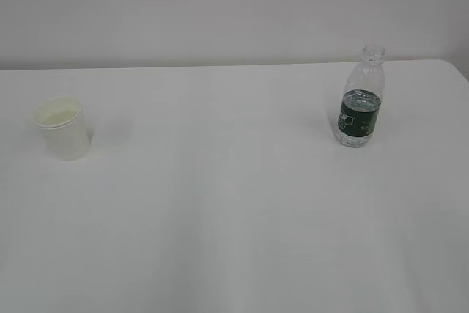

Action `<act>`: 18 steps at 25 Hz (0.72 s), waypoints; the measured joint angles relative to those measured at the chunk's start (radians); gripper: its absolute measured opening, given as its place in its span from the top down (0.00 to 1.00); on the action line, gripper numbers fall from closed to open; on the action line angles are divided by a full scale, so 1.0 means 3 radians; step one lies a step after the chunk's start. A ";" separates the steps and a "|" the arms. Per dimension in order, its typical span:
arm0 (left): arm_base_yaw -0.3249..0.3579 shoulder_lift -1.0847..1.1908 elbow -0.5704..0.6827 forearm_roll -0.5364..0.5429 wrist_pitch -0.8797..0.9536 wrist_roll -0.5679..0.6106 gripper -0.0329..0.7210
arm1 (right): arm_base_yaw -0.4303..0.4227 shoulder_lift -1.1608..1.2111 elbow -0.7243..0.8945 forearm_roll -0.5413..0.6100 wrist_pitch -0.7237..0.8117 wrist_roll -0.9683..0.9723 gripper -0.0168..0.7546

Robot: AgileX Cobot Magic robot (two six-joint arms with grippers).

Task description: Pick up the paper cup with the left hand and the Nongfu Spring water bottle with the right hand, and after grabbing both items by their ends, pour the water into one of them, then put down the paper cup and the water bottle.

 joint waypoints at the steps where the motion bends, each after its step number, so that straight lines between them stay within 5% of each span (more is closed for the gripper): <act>1: 0.0000 0.0000 0.0000 0.0000 0.0007 0.0000 0.20 | 0.0000 -0.0030 0.0000 0.0000 0.0006 0.0005 0.21; 18: 0.0000 -0.0104 0.0176 0.0000 -0.0225 0.0000 0.20 | 0.0000 -0.0095 0.0047 0.0007 -0.0065 0.0055 0.21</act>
